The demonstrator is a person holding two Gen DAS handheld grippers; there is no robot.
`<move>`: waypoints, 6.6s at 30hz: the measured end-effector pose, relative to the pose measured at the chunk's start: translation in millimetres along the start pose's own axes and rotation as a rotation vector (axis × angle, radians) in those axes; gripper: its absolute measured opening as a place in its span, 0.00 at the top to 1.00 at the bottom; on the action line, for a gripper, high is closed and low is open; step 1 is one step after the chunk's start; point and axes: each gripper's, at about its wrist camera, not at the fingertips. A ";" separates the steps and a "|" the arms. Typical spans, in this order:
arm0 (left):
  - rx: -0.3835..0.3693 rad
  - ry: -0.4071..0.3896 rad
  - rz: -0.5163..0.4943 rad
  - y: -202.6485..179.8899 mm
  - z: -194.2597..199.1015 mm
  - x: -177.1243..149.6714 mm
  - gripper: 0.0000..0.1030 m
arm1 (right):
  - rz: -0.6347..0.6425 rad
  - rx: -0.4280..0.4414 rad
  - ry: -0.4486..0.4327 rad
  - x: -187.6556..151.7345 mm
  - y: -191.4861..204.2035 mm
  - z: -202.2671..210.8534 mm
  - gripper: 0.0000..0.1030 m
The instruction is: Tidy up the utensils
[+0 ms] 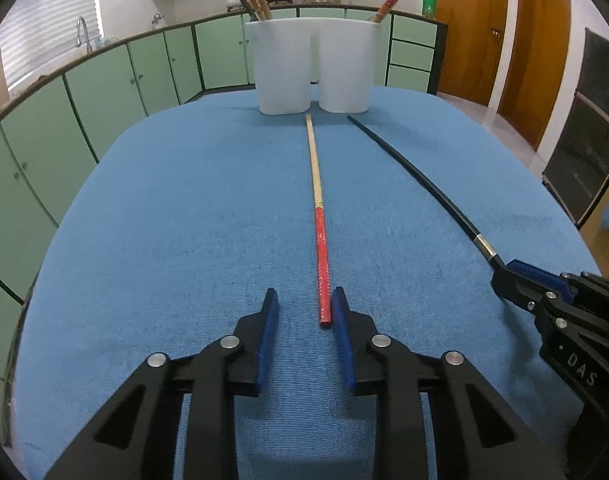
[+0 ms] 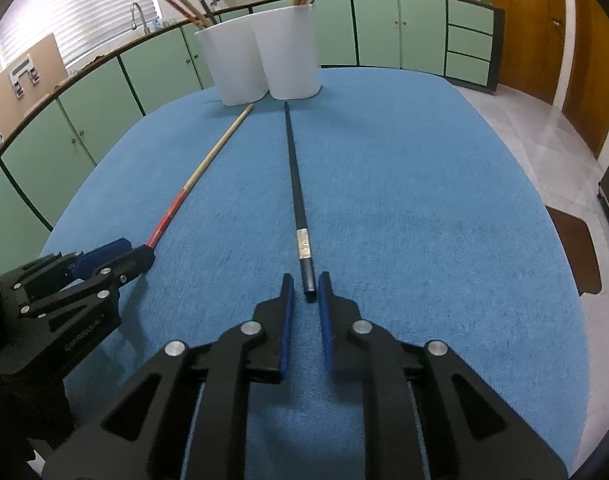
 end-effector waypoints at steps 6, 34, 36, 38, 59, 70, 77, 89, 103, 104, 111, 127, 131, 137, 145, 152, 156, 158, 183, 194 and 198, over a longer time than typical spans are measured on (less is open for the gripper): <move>-0.003 -0.005 -0.001 0.4 0.2 0.3 0.89 | -0.001 -0.001 -0.002 0.5 0.7 -0.4 0.91; -0.083 -0.289 -0.037 19.3 123.7 58.2 0.95 | -0.008 0.088 -0.254 63.2 -15.8 100.3 0.94; -0.092 -0.315 -0.038 21.5 131.3 67.0 0.95 | 0.000 0.099 -0.284 75.7 -17.0 109.8 0.94; -0.107 -0.336 -0.034 25.0 137.4 77.5 0.95 | 0.008 0.105 -0.308 88.0 -16.8 118.8 0.94; -0.181 -0.397 -0.114 23.2 138.0 153.2 0.95 | 0.088 0.183 -0.357 195.2 -13.8 142.1 0.94; -0.183 -0.544 -0.142 20.0 161.7 225.8 0.95 | 0.071 0.181 -0.493 269.9 -15.5 163.8 0.94; -0.151 -0.624 -0.134 24.0 156.2 282.8 0.95 | 0.061 0.122 -0.581 326.5 -14.2 153.8 0.95; -0.135 -0.530 -0.080 40.1 72.9 300.4 0.95 | 0.042 0.099 -0.481 340.8 -9.2 60.8 0.94; -0.144 -0.383 -0.059 53.0 27.0 282.2 0.92 | 0.099 0.063 -0.348 303.7 11.1 15.0 0.84; -0.143 -0.392 -0.059 53.5 32.4 280.7 0.87 | 0.083 0.058 -0.364 301.8 6.4 23.4 0.78; -0.147 -0.449 -0.044 59.3 76.4 255.4 0.55 | 0.038 -0.080 -0.449 278.1 -15.5 68.4 0.31; -0.141 -0.399 -0.013 43.3 134.1 137.3 0.08 | -0.031 0.030 -0.401 133.1 -30.8 123.9 0.06; -0.134 -0.387 -0.001 39.2 144.6 114.3 0.06 | -0.043 0.057 -0.378 114.2 -24.2 134.3 0.06; -0.101 -0.399 -0.003 33.4 164.5 94.6 0.06 | -0.019 0.079 -0.358 95.2 -12.6 150.8 0.05; -0.086 -0.421 -0.021 21.4 188.5 77.5 0.06 | 0.019 0.075 -0.400 83.7 -2.7 177.9 0.05; -0.084 -0.455 -0.020 16.8 206.9 65.6 0.06 | 0.035 0.080 -0.429 77.8 2.4 193.7 0.05; -0.079 -0.472 -0.032 13.6 214.2 60.7 0.06 | 0.040 0.089 -0.437 73.2 5.7 200.3 0.05; -0.081 -0.474 -0.030 13.1 215.6 59.1 0.06 | 0.044 0.090 -0.440 71.4 7.5 202.5 0.05; -0.072 -0.494 -0.025 12.2 226.7 48.1 0.06 | 0.060 0.095 -0.444 64.4 15.4 206.8 0.06; -0.071 -0.496 -0.026 11.8 227.8 48.1 0.06 | 0.062 0.098 -0.444 65.4 16.2 206.5 0.05; -0.071 -0.497 -0.026 12.1 227.7 47.8 0.06 | 0.061 0.098 -0.445 65.9 17.1 206.6 0.05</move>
Point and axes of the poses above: each gripper's, at about its wrist camera, not at the fingertips, and z roughly against the way its jaws point, y to its left, x to its top, and after that the axes turned 7 degrees about -x, right-handed
